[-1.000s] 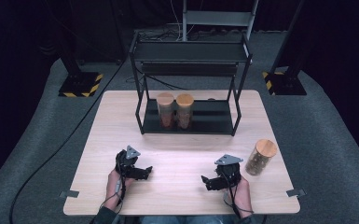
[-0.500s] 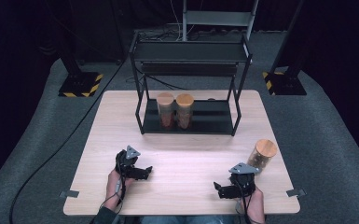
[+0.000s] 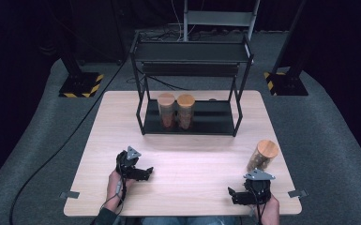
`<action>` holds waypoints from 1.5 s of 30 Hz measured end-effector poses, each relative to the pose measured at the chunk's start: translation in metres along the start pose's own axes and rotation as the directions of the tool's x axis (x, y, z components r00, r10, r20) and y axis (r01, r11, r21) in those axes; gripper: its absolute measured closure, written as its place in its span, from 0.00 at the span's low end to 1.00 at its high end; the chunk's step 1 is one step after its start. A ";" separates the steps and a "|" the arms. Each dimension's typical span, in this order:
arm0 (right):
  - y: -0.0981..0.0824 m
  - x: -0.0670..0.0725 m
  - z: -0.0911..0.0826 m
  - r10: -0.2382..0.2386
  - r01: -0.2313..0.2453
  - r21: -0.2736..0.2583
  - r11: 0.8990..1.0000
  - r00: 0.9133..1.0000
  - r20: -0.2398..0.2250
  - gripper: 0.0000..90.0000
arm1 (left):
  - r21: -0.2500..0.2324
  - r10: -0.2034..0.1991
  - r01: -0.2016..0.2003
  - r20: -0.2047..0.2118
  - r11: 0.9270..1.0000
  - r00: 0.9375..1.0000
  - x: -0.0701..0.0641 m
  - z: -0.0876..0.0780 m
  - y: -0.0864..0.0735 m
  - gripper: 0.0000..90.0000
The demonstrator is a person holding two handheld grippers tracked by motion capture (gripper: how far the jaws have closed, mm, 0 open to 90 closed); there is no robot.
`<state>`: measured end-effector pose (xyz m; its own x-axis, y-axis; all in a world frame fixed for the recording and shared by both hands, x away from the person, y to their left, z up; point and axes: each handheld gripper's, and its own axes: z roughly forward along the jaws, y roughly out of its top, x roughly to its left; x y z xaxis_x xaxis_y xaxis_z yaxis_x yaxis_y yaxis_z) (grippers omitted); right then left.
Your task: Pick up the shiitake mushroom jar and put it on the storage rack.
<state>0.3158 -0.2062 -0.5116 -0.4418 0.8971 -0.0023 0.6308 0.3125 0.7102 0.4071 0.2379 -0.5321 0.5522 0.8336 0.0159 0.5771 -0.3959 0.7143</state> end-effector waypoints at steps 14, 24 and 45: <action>-0.013 -0.030 -0.019 0.065 -0.061 -0.043 0.997 0.992 0.111 0.00 | 0.000 0.000 0.000 0.000 1.000 1.000 0.000 0.000 0.000 0.00; -0.012 -0.044 -0.025 0.089 -0.077 -0.079 0.994 0.983 0.159 0.00 | 0.000 0.000 0.000 0.000 1.000 1.000 0.000 0.000 0.000 0.00; 0.010 -0.059 -0.006 0.111 -0.039 -0.303 0.952 0.968 0.223 0.00 | 0.000 0.000 0.000 0.000 1.000 1.000 0.000 0.000 0.000 0.00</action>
<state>0.3440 -0.2576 -0.5006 -0.2156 0.9732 -0.0806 0.4248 0.1678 0.8896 0.4072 0.2379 -0.5321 0.5521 0.8336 0.0158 0.5775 -0.3959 0.7140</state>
